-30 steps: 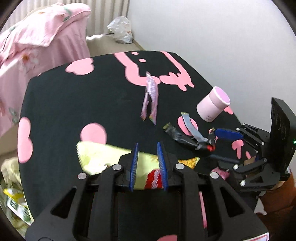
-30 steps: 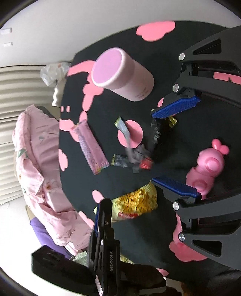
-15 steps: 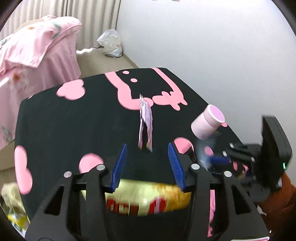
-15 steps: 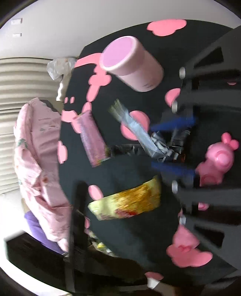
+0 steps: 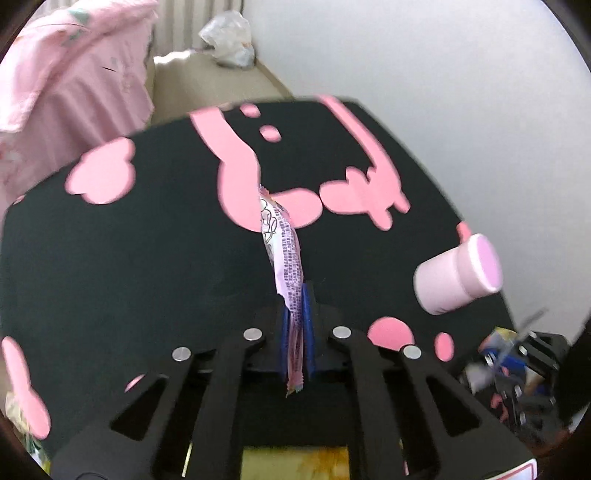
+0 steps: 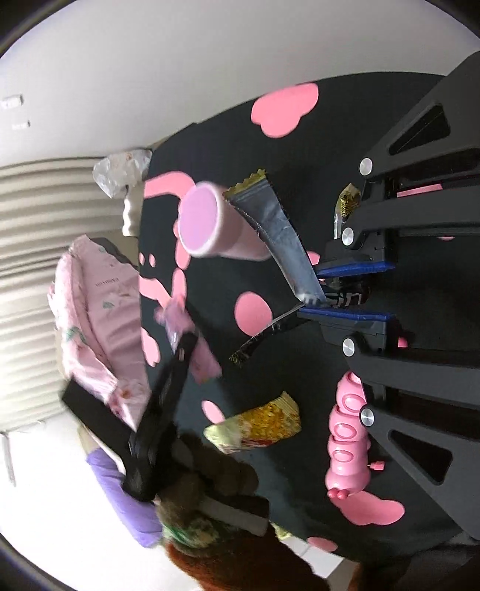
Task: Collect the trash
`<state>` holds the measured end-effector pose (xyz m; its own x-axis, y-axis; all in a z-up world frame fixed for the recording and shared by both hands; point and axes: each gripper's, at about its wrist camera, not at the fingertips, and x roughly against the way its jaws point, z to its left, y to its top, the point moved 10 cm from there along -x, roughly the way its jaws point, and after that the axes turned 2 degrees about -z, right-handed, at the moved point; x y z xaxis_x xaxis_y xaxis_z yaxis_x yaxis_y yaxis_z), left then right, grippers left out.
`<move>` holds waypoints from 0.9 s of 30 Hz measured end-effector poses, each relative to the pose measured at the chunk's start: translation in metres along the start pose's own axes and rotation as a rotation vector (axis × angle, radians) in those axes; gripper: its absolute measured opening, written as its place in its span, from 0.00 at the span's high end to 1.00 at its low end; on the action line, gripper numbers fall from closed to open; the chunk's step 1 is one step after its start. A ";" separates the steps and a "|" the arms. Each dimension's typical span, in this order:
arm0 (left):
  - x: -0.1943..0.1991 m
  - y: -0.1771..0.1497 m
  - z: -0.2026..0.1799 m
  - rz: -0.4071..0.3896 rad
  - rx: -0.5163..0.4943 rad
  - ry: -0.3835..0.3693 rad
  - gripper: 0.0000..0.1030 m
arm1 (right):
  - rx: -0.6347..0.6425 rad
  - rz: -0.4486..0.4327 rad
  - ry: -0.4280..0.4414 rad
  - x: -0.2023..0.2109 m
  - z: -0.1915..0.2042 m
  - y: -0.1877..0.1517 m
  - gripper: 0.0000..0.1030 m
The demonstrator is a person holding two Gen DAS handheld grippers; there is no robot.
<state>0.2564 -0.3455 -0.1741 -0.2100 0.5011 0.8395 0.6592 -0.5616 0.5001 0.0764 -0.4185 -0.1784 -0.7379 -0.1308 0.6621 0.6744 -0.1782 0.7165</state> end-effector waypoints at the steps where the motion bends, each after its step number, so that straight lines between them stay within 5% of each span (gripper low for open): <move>1: 0.013 -0.001 0.003 -0.023 0.010 -0.006 0.93 | -0.014 -0.013 0.001 0.003 -0.004 0.002 0.84; 9: 0.107 -0.066 0.046 -0.149 0.146 0.032 0.93 | -0.063 -0.046 0.062 0.007 -0.002 0.009 0.84; 16: 0.110 -0.137 0.058 -0.130 0.259 0.043 0.93 | -0.015 -0.002 0.205 0.002 0.055 0.014 0.84; 21: 0.123 -0.169 0.062 -0.167 0.265 0.143 0.93 | 0.077 0.099 0.317 -0.022 0.115 0.006 0.84; 27: 0.134 -0.200 0.073 -0.173 0.329 0.132 0.93 | 0.202 0.161 0.340 -0.055 0.163 0.018 0.84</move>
<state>0.1488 -0.1176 -0.1769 -0.4151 0.4691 0.7795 0.7978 -0.2241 0.5597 0.1331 -0.2554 -0.1656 -0.5659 -0.4615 0.6831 0.7478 0.0614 0.6610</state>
